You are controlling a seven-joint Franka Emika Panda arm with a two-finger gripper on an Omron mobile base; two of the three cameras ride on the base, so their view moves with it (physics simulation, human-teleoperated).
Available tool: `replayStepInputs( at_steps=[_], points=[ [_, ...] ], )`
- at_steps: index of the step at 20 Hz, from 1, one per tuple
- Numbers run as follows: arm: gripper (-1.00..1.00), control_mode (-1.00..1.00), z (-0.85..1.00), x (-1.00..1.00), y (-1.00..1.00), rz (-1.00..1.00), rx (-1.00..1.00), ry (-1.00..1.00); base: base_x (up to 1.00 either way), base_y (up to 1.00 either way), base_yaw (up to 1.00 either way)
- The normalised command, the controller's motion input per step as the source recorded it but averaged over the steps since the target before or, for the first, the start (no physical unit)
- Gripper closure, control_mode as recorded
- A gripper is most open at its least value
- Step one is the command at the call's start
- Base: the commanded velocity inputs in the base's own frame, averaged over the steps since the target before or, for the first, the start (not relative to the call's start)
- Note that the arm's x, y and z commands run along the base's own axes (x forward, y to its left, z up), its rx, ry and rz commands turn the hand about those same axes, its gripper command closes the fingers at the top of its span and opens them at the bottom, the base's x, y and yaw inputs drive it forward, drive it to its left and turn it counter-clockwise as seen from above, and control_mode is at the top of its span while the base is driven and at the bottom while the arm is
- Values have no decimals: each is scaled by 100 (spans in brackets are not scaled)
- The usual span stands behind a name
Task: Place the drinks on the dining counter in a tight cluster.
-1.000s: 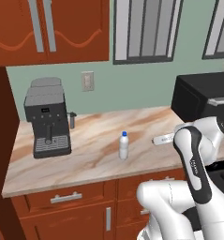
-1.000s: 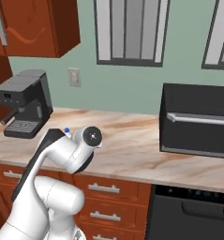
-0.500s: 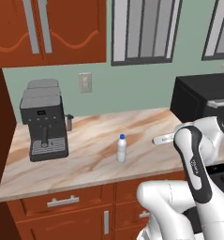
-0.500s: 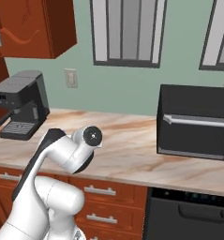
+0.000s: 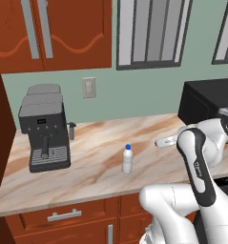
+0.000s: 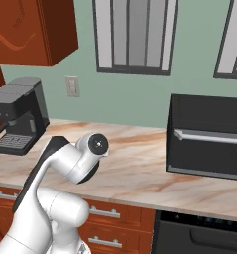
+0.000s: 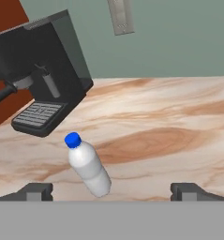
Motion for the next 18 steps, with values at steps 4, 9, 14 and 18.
replayStepInputs(
  at_steps=[4, 9, 14, 18],
  points=[
    [-100, 100, 0, 0, 0, 0, 0, 0, 0, -1, 0],
    [-100, 100, 0, 0, 0, 0, 0, 0, 0, 0, 0],
    [-100, 100, 0, 0, 0, 0, 0, 0, 0, 0, 0],
    [-100, -100, 0, 0, 0, 5, 0, 0, 0, 0, 8]
  ],
)
